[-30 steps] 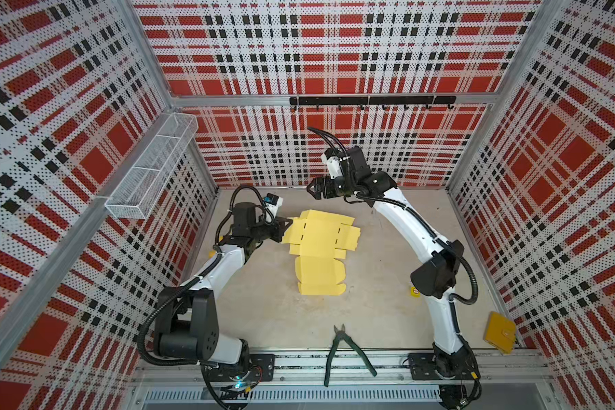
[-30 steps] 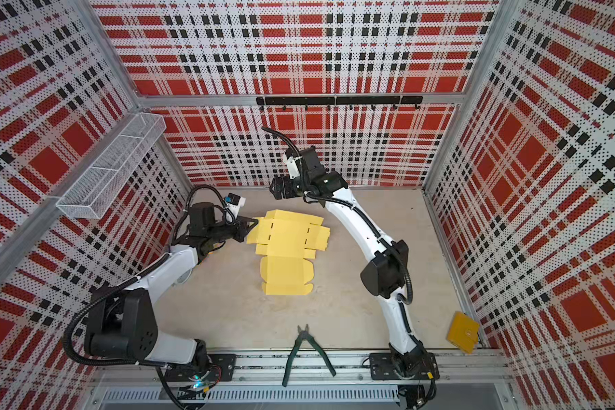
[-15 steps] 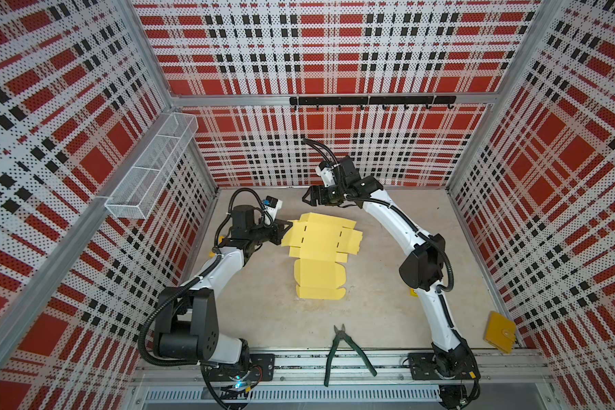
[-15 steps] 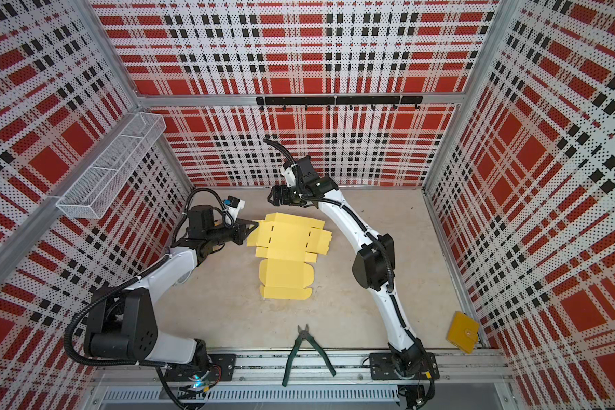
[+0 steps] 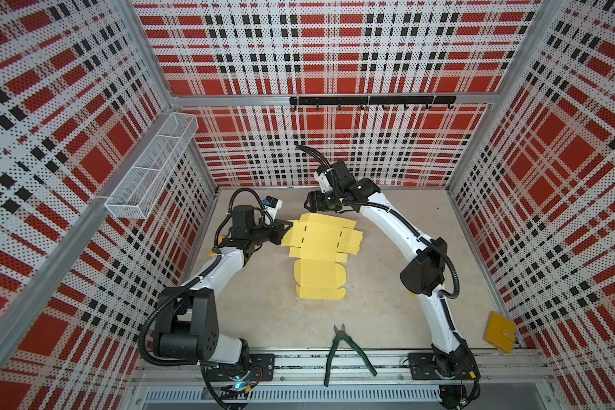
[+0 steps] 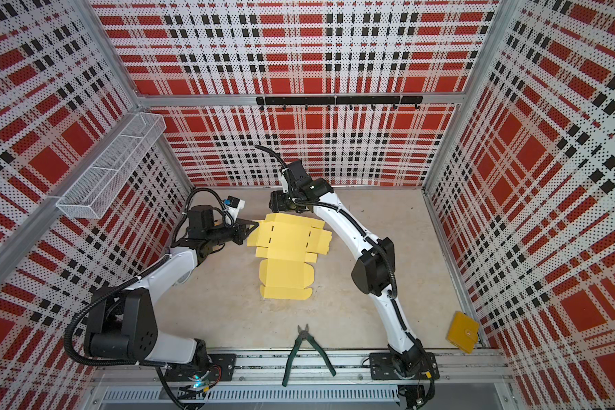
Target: Fold the paper box
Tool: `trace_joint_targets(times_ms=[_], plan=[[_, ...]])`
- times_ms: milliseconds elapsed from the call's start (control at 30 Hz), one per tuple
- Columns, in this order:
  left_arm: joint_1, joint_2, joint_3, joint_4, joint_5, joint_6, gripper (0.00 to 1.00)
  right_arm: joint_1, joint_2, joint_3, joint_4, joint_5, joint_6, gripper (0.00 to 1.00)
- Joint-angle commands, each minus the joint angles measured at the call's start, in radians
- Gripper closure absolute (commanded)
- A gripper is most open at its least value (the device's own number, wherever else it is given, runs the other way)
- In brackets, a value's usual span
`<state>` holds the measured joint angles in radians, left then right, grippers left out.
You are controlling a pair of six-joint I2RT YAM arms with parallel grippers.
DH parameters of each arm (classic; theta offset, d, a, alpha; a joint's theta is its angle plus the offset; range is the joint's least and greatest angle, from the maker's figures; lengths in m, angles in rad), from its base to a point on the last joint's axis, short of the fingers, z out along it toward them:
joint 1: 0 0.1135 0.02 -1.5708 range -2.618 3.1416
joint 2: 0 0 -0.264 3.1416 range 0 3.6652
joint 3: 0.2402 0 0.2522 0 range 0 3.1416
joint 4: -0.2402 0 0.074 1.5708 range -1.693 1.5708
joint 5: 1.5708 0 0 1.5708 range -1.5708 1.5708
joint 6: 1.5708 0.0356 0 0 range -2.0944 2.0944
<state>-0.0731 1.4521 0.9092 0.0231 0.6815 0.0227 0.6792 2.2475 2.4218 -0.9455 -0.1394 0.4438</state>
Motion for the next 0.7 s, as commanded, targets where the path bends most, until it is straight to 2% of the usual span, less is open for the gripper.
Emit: trace_joint_targets(times_ms=[0,67,200,433,667], plan=[[0.004,-0.001,0.017,0.029,0.023,-0.02,1.0,0.04,-0.044,0.023,-0.056,0.158,0.118,0.38],[0.004,0.0,0.016,0.028,0.024,-0.024,1.0,0.063,-0.045,-0.012,-0.033,0.194,0.193,0.33],[0.003,0.0,0.012,0.028,0.029,-0.026,1.0,0.098,-0.053,-0.064,0.061,0.234,0.229,0.32],[-0.002,0.0,0.011,0.029,0.033,-0.029,1.0,0.114,0.055,0.08,0.007,0.179,0.24,0.32],[0.0,-0.006,0.01,0.028,0.033,-0.033,1.0,0.098,0.024,-0.026,0.008,0.192,0.237,0.45]])
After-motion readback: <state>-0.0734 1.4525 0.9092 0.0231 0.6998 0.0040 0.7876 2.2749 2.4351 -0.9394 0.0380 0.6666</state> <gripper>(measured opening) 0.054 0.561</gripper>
